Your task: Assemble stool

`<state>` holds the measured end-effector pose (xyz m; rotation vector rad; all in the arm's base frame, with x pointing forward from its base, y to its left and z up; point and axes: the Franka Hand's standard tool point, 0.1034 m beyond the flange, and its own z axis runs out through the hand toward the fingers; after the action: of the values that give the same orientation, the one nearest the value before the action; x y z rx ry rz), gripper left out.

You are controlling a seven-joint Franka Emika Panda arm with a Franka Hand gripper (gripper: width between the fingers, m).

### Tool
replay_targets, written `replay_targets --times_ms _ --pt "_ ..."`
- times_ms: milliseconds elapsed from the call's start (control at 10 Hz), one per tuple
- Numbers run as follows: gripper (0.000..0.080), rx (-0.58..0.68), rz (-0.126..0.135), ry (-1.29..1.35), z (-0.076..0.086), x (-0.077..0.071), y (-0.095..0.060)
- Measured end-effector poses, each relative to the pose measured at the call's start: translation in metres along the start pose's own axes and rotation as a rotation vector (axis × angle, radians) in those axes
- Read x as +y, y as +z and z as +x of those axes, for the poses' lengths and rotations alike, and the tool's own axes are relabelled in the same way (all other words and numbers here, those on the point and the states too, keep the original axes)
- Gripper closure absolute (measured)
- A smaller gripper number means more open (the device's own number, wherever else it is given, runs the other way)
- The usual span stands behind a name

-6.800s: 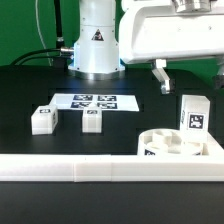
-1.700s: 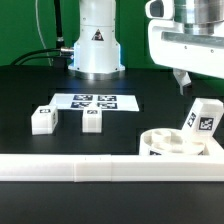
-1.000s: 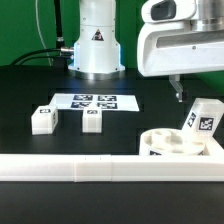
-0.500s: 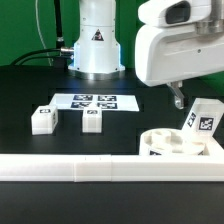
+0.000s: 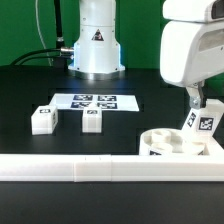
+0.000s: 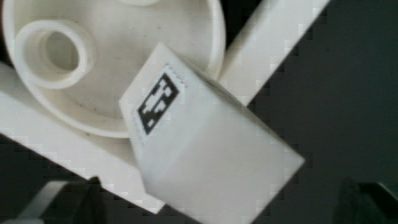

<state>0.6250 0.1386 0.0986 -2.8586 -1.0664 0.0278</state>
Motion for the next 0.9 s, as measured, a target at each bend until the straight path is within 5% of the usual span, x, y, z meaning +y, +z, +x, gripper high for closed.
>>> replay_targets --times_ms 300,400,900 --pt "0.0151 -0.006 -0.01 -0.209 -0.002 0.003 0.001" --pt "0.0151 -0.004 -0.039 -0.338 -0.003 0.005 0.004" --pt "0.0151 -0.03 -0.076 -0.67 -0.008 0.008 0.013"
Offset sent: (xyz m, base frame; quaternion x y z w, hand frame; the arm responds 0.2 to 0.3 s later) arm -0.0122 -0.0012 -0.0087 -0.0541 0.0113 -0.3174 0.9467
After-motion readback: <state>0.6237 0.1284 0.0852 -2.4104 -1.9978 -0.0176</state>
